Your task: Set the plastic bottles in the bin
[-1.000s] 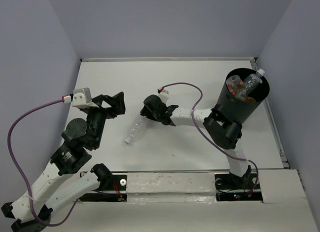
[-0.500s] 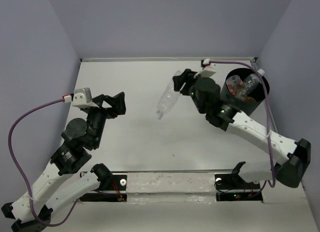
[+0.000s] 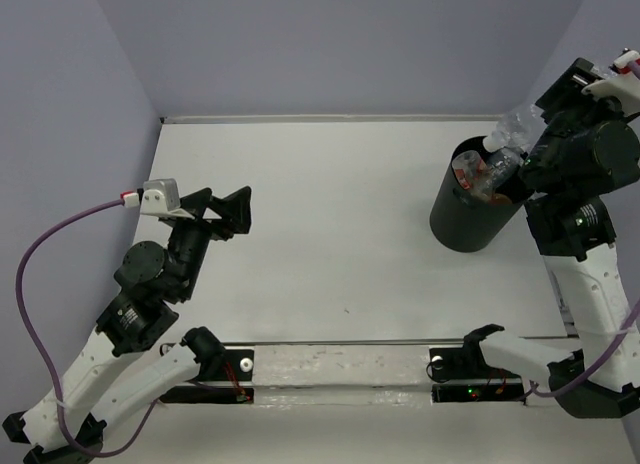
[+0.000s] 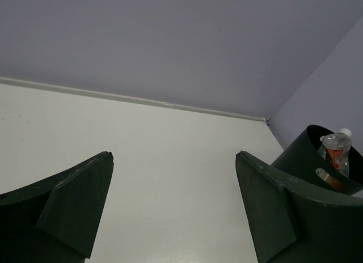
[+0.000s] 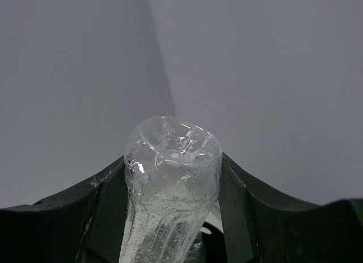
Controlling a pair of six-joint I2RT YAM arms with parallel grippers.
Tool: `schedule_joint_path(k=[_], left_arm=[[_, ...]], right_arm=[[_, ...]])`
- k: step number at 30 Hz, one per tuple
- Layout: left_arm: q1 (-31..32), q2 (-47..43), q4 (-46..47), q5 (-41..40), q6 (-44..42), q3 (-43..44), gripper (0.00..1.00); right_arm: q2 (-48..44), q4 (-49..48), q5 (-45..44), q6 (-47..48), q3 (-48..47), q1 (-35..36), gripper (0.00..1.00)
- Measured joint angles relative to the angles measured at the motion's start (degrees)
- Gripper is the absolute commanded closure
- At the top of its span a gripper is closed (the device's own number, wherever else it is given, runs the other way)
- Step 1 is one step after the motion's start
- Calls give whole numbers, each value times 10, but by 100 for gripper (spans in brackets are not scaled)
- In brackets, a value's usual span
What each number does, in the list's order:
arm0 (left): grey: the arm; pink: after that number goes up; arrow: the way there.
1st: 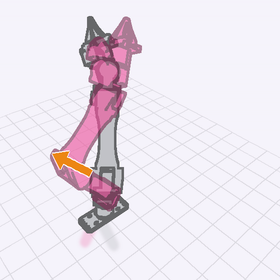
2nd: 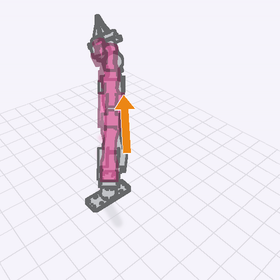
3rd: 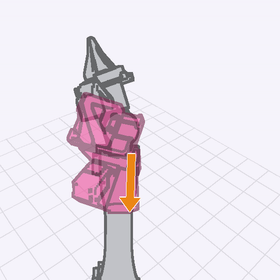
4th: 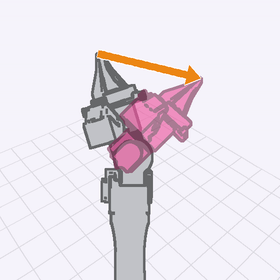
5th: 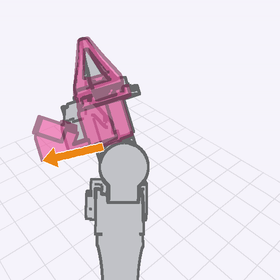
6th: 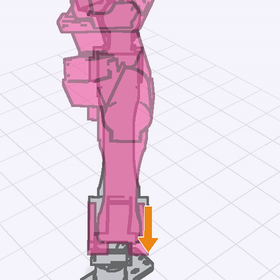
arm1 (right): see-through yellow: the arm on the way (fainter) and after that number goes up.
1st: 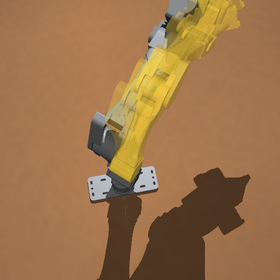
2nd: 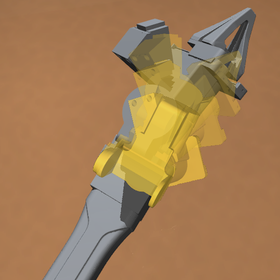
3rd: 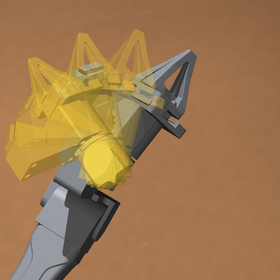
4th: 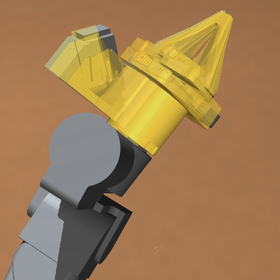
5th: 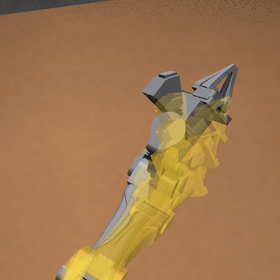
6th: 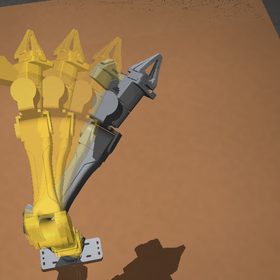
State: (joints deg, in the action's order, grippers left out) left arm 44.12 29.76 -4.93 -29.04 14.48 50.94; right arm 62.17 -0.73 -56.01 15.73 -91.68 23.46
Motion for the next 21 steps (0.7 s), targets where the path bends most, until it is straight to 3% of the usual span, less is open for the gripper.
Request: schedule_joint_path(k=[7,21], left_arm=[[-2,-16,0,27,2,0,1],[-3,-29,5,50,5,-5,1]], right_arm=[[46,-10,-12,88,-4,-87,72],[99,0,14,96,133,-144,72]])
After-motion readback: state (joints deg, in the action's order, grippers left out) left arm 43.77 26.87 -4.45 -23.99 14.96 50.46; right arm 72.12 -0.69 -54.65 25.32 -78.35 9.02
